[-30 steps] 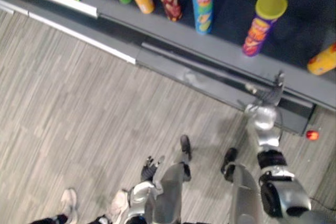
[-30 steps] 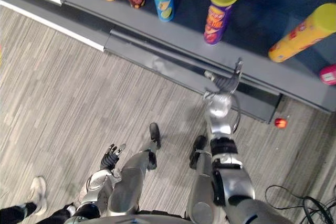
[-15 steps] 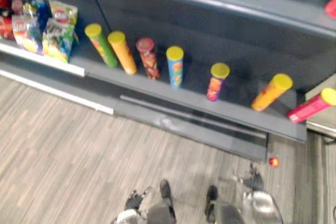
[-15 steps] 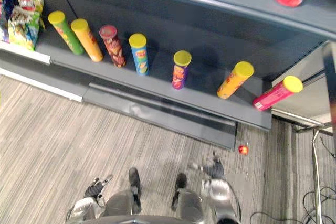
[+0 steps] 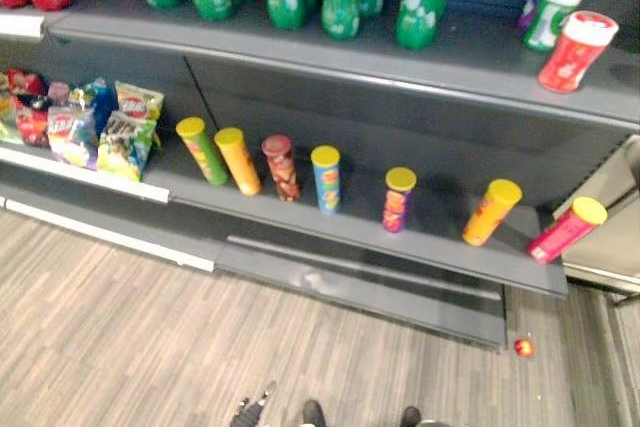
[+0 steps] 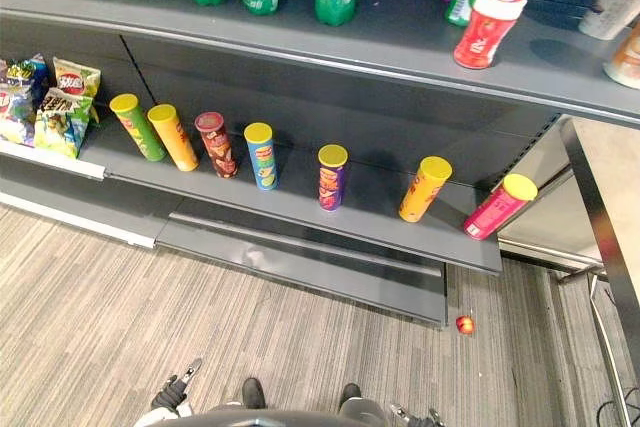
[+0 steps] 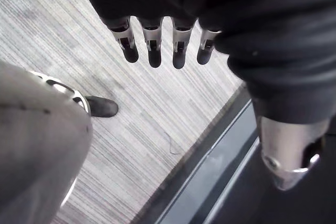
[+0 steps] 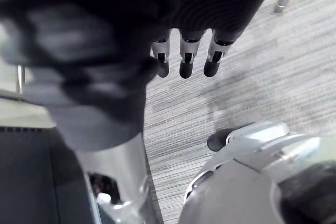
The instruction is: Put the gum and the chips on the shelf.
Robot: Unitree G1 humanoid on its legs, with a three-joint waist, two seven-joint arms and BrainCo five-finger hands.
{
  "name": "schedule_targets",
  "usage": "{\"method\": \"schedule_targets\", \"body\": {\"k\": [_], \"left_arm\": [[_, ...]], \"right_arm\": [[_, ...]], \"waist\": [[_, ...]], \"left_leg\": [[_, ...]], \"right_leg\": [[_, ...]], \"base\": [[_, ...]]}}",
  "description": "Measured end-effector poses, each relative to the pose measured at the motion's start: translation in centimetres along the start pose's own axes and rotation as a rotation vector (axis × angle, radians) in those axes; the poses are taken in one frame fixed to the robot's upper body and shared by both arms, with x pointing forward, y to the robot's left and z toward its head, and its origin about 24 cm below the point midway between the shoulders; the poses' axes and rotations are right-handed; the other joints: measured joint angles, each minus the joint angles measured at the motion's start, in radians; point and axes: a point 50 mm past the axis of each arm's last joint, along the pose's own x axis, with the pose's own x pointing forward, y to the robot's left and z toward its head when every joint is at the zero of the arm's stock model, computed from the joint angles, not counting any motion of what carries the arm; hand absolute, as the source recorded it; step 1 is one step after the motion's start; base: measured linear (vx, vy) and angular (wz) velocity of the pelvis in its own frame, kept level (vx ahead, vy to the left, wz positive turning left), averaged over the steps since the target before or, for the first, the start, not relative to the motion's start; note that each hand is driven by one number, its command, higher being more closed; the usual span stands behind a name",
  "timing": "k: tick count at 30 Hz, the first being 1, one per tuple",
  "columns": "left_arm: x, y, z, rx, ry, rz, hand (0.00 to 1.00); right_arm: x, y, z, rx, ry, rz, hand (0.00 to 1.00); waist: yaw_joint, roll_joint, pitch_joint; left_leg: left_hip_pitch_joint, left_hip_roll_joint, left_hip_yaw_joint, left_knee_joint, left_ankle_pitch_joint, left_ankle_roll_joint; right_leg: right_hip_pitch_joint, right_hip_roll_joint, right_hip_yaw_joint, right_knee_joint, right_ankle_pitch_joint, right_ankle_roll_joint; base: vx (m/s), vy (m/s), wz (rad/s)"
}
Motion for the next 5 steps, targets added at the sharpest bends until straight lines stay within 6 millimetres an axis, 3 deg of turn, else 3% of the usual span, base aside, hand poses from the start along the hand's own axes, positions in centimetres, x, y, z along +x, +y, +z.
{"method": "schedule_targets", "body": {"k": [5], "left_arm": [[-0.2,-0.5,-0.7,-0.02,0.018,-0.012,0.0]], "right_arm": [[-0.06,-0.4,-0.33,0.042,0.015,-0.006,0.0]], "waist": [[0.001,0.013,-0.015]], "left_leg": [[0.026,0.005,0.006,0.0,-0.014,-0.004]], "right_leg": [[0.033,0.006,0.0,-0.016,0.0,0.001]], "base": [[0.02,-0.002,-0.02]]}}
